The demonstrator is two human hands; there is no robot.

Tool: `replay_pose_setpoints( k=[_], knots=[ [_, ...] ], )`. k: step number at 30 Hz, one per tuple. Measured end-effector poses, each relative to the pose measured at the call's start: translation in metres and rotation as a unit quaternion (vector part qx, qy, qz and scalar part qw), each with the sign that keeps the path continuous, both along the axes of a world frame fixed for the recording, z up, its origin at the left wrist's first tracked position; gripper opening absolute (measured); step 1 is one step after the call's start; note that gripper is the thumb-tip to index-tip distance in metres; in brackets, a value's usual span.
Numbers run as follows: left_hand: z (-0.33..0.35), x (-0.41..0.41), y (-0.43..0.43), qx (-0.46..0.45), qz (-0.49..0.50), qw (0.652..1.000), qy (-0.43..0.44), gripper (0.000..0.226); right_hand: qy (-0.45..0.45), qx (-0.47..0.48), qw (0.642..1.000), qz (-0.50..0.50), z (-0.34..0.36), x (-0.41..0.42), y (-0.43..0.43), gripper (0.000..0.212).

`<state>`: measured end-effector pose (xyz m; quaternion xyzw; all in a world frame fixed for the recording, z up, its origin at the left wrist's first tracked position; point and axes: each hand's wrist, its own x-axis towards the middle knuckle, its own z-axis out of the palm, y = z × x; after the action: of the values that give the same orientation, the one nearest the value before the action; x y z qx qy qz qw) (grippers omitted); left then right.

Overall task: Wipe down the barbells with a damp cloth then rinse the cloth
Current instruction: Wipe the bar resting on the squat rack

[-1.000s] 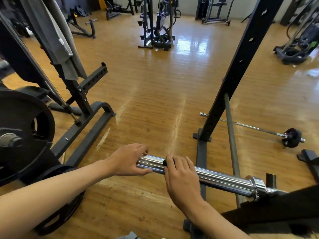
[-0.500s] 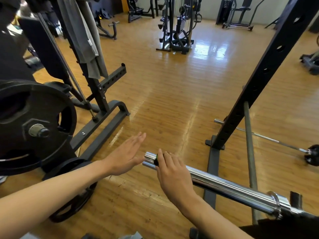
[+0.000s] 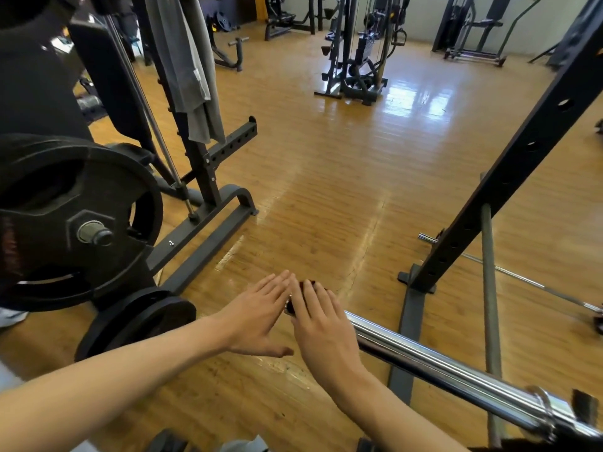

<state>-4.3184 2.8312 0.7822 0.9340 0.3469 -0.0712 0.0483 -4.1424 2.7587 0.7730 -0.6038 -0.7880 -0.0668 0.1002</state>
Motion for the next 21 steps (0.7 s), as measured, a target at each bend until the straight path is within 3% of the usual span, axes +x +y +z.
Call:
replay_pose_setpoints(
  k=[3,5,7,11,13,16,21],
  knots=[
    [-0.003,0.005,-0.003,0.005,0.018,1.000,0.010,0.120,0.009,0.027,0.998,-0.048,0.002,0.012,-0.008,0.050],
    [-0.003,0.006,-0.005,-0.011,0.025,0.999,0.017,0.118,0.026,-0.009,0.994,-0.104,0.011,-0.003,0.007,0.046],
    [0.000,0.006,-0.006,-0.032,0.022,0.999,0.003,0.116,0.043,-0.042,0.991,-0.119,0.025,-0.023,0.026,0.051],
    [0.005,0.001,-0.006,-0.038,-0.031,0.999,-0.007,0.106,0.037,-0.097,0.994,-0.038,0.016,-0.046,0.026,0.071],
    [0.005,-0.002,-0.008,-0.021,-0.038,0.999,0.007,0.106,0.004,-0.053,0.998,0.013,0.008,-0.028,0.006,0.090],
    [0.004,-0.002,-0.009,-0.026,-0.013,0.999,0.032,0.110,-0.012,0.000,0.999,0.051,-0.004,0.013,-0.020,0.099],
    [0.003,0.002,-0.010,-0.032,-0.003,0.998,0.056,0.110,0.004,0.038,0.997,-0.065,-0.007,0.018,-0.015,0.066]
  ],
)
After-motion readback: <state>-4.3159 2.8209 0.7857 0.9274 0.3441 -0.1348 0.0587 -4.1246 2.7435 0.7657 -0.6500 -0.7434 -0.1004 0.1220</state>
